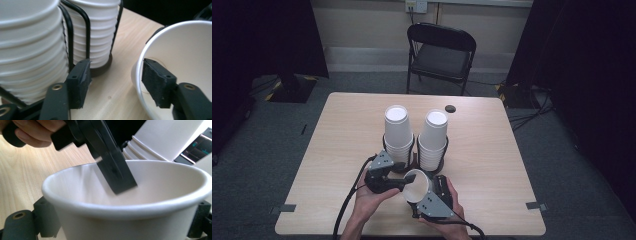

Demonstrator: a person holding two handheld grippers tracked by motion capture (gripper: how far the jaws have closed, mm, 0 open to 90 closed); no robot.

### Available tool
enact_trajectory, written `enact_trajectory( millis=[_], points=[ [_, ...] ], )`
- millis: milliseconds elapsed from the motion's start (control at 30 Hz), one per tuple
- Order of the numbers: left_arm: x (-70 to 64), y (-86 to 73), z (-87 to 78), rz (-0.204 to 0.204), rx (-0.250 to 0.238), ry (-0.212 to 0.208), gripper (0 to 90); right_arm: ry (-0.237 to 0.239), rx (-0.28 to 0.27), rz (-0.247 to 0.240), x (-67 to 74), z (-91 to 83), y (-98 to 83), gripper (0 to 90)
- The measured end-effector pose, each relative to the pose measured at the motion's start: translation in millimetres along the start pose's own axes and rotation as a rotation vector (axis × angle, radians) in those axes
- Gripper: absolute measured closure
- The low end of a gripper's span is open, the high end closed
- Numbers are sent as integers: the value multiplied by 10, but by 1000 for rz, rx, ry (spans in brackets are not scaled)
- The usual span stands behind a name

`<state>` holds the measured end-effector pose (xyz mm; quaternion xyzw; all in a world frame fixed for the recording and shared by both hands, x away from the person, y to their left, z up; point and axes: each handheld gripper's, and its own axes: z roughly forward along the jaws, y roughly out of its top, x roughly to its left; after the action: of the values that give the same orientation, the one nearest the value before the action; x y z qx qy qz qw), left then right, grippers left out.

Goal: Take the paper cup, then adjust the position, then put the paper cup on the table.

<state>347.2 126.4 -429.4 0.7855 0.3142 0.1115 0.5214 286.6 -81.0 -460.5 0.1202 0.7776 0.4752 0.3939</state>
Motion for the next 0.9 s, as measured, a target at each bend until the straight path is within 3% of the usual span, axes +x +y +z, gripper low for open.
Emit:
enact_trajectory(
  millis=[133, 300, 367, 533, 833, 900],
  points=[
    [43, -59, -83, -33, -56, 14, 303, 11, 13, 67, -57, -2, -38, 119],
    [74, -126, -163, -28, -103, 30, 253, 16, 11, 150, -131, -15, -114, 119],
    [72, -153, -205, -24, -137, 18, 246, 12, 11, 172, -156, -30, -143, 119],
    [83, -199, -275, -16, -156, 33, 227, -4, 4, 219, -229, -101, -200, 119],
    [161, -349, -302, -49, -197, 60, 185, -43, 9, 297, -436, -219, -293, 119],
    [181, -394, -300, -40, -202, 64, 176, -57, 15, 310, -475, -238, -322, 119]
  ],
)
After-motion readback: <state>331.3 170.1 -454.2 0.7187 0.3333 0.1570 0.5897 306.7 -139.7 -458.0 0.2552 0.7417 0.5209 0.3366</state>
